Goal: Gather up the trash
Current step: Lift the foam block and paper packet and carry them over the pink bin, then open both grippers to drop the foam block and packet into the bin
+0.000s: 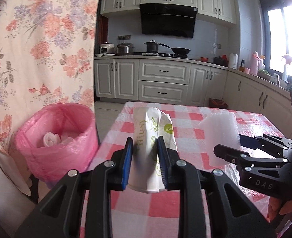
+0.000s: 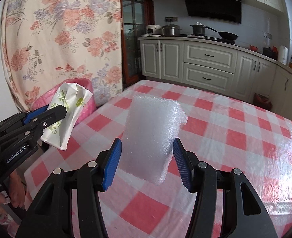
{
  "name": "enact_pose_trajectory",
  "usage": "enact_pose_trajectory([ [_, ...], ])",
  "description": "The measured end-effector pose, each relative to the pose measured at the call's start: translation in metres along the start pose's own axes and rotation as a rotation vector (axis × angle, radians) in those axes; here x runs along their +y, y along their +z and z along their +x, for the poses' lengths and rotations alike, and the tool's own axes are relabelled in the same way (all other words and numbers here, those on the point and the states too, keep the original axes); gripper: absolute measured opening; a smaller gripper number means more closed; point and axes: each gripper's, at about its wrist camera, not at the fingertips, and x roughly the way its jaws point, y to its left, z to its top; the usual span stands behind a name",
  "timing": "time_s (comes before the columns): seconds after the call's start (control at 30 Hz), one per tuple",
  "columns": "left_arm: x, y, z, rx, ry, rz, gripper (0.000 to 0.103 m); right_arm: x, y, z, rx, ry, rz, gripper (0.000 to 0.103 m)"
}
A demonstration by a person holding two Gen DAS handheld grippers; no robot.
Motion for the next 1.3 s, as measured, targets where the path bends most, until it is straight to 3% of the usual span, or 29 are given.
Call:
enact_pose_trajectory([
  [0.6,0.127,0.039,-0.014,-0.069,0.234,-0.099,0.025,0.113,0.096,0.072,-0.061,0.318,-0.173,0.052],
  [0.83,0.173,0.050,0.008,-0.052,0.288,-0.120,0.025,0.139,0.118,0.107,-0.047,0.381,-0.210,0.053],
  [1.17,0.225,0.051,0.058,-0.001,0.306,-0.215,0.027,0.172,0.137,0.168,-0.007,0.429,-0.254,0.055],
  [1.2,0.230,0.051,0.064,0.009,0.316,-0.218,0.034,0.173,0.138,0.174,-0.007,0.430,-0.257,0.058],
  [1.27,0.237,0.050,0.071,0.017,0.337,-0.232,0.047,0.172,0.139,0.184,-0.006,0.427,-0.247,0.078],
  [1.3,0.239,0.049,0.071,0.013,0.342,-0.239,0.050,0.169,0.139,0.187,-0.006,0.441,-0.235,0.078],
])
